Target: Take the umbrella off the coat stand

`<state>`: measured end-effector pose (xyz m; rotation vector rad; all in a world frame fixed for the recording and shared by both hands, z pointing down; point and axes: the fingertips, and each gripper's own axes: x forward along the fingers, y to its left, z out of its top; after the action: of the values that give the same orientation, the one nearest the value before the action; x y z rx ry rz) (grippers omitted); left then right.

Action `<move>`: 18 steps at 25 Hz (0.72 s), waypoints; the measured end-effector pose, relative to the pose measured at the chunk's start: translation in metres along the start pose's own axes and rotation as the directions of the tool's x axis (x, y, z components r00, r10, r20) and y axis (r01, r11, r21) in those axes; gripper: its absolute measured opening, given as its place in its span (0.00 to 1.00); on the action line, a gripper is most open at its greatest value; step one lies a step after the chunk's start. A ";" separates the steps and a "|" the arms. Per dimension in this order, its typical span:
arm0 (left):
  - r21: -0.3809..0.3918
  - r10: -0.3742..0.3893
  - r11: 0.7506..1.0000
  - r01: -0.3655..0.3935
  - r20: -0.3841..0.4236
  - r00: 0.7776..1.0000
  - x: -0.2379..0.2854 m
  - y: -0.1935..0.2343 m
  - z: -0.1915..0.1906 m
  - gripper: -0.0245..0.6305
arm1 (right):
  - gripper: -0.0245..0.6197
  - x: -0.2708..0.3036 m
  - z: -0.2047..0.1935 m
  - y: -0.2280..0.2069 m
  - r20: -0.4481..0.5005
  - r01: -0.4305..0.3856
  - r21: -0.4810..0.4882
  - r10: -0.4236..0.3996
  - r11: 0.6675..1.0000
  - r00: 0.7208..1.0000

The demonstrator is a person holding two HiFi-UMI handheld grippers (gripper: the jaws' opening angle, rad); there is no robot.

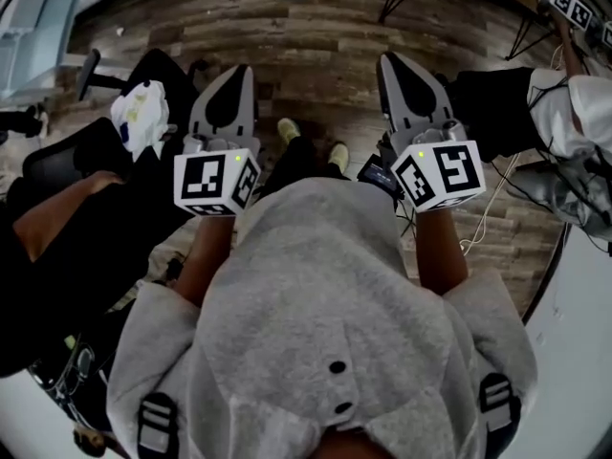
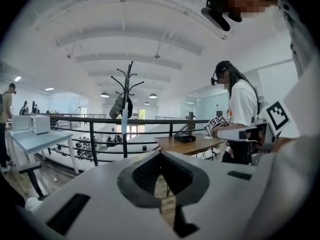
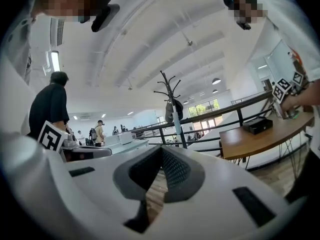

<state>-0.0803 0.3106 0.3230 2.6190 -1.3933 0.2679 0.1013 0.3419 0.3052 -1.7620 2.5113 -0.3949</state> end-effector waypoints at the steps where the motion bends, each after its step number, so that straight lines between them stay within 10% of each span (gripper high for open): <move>1: -0.022 -0.002 1.000 0.002 -0.001 1.000 0.001 0.001 -0.001 0.06 | 0.05 0.001 -0.001 0.002 -0.001 -0.003 -0.005 0.003 1.000 1.000; 18: 0.013 -0.050 0.999 0.050 0.018 0.999 0.082 0.078 0.015 0.06 | 0.05 0.108 0.005 0.002 -0.013 0.017 -0.008 -0.018 1.000 1.000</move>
<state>-0.0991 0.1978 0.3325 2.6694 -1.3339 0.2474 0.0625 0.2412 0.3118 -1.7911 2.5110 -0.3990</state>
